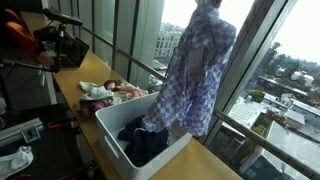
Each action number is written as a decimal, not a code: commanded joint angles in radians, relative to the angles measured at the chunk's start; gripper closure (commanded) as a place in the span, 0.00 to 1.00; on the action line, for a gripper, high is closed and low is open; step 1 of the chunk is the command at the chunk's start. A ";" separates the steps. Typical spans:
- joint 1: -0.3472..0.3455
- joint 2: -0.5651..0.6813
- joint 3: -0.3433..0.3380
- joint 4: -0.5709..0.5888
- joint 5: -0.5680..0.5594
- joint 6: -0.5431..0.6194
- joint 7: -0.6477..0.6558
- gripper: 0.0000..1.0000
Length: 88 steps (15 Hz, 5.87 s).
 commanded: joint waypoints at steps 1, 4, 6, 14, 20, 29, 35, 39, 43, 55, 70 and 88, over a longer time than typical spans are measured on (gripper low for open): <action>-0.012 0.063 0.004 -0.076 0.018 0.082 -0.014 0.98; -0.015 0.121 0.013 -0.132 0.027 0.131 -0.019 0.98; -0.015 0.158 0.021 -0.165 0.033 0.161 -0.020 0.98; -0.016 0.257 0.057 -0.213 0.039 0.210 -0.016 0.98; -0.016 0.291 0.070 -0.228 0.038 0.215 -0.014 0.98; -0.014 0.249 0.094 -0.262 0.066 0.207 -0.013 0.31; 0.029 0.182 0.151 -0.313 0.144 0.247 -0.009 0.00; 0.090 0.239 0.225 -0.346 0.230 0.313 -0.008 0.00; 0.138 0.349 0.292 -0.356 0.275 0.370 -0.014 0.00; 0.178 0.598 0.381 -0.268 0.248 0.360 -0.005 0.00; 0.186 0.643 0.394 -0.236 0.241 0.354 -0.013 1.00; 0.174 0.210 0.352 -0.277 0.220 0.312 -0.018 0.99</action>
